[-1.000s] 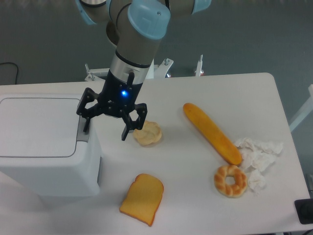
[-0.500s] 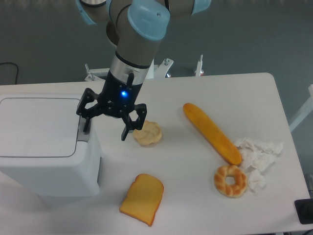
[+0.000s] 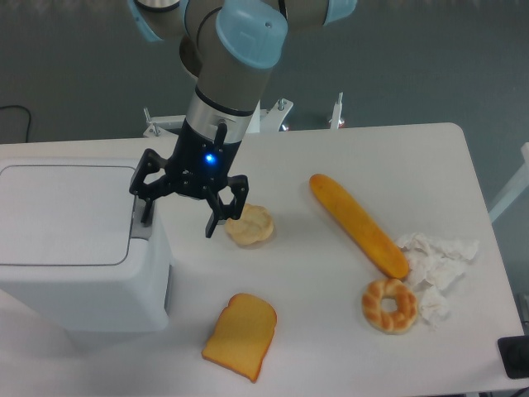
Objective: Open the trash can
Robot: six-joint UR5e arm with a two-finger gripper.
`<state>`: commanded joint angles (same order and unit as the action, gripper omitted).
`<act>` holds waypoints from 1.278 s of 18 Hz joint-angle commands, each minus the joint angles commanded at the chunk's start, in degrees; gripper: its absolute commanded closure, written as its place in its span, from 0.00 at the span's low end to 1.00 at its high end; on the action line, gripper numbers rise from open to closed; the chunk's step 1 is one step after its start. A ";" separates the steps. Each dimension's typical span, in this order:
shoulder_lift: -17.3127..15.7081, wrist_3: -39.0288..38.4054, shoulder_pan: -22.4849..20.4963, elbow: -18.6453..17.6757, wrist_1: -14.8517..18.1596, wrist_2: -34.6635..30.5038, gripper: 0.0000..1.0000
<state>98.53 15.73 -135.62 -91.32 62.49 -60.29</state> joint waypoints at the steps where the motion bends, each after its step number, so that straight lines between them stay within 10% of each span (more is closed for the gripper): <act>1: 0.00 0.00 0.09 0.00 0.00 0.00 0.00; 23: -0.53 2.53 -1.32 3.77 0.00 -0.09 0.00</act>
<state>98.00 18.27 -136.93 -87.54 62.49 -60.38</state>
